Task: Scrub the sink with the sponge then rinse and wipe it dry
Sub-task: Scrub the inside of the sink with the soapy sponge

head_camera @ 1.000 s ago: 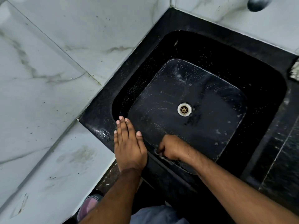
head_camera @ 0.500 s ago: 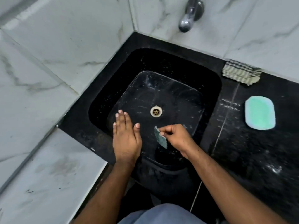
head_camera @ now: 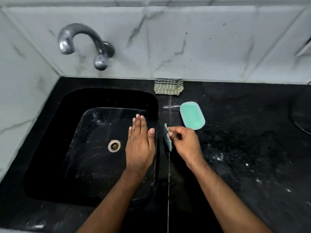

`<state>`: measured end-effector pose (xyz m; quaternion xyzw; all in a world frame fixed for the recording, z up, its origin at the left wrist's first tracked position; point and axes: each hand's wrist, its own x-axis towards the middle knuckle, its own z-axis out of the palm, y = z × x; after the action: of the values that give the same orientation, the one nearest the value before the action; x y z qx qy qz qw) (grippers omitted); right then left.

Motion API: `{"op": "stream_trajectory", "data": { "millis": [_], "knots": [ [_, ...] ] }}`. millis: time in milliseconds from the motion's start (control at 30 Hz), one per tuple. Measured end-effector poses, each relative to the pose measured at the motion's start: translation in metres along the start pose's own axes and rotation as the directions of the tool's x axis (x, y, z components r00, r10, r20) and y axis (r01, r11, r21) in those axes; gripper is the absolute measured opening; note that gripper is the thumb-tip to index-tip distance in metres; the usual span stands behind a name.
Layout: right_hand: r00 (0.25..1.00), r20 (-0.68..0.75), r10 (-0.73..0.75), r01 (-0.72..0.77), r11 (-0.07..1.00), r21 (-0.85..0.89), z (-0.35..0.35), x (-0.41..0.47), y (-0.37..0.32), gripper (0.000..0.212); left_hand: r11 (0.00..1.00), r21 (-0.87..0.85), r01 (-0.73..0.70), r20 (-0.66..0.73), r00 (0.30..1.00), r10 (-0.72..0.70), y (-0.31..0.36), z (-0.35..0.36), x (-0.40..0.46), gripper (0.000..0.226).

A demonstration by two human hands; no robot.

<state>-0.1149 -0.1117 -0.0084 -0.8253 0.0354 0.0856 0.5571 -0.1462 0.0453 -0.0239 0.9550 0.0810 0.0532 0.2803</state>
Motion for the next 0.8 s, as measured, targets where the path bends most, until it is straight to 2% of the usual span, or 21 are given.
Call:
{"op": "stream_trajectory", "data": {
  "millis": [167, 433, 533, 667, 733, 800],
  "knots": [
    [0.978, -0.208, -0.004, -0.009, 0.998, -0.062, -0.035, 0.015, 0.006, 0.020, 0.994, -0.049, -0.101, 0.064, 0.992, 0.104, 0.032, 0.027, 0.028, 0.075],
    [0.937, -0.334, -0.103, 0.044, 0.983, -0.181, -0.060, 0.048, 0.012, 0.022, 0.983, -0.070, -0.171, 0.138, 0.974, 0.179, 0.055, 0.054, 0.058, 0.072],
    [0.931, -0.321, -0.171, 0.079, 0.957, -0.281, -0.063, 0.070, 0.016, 0.026, 0.985, -0.074, -0.155, 0.165, 0.972, 0.166, 0.053, 0.064, 0.067, 0.074],
    [0.964, -0.160, -0.213, 0.104, 0.853, -0.512, -0.059, 0.095, 0.029, 0.027, 0.989, -0.055, -0.139, 0.195, 0.970, 0.147, 0.049, 0.072, 0.073, 0.076],
    [0.978, -0.121, -0.172, 0.081, 0.839, -0.538, -0.054, 0.102, 0.032, 0.019, 0.989, -0.053, -0.139, 0.211, 0.966, 0.147, 0.049, 0.074, 0.074, 0.076],
    [0.977, -0.117, -0.179, 0.083, 0.822, -0.563, -0.050, 0.103, 0.032, 0.022, 0.988, -0.045, -0.145, 0.220, 0.964, 0.152, 0.049, 0.076, 0.075, 0.076]
  ]
}}
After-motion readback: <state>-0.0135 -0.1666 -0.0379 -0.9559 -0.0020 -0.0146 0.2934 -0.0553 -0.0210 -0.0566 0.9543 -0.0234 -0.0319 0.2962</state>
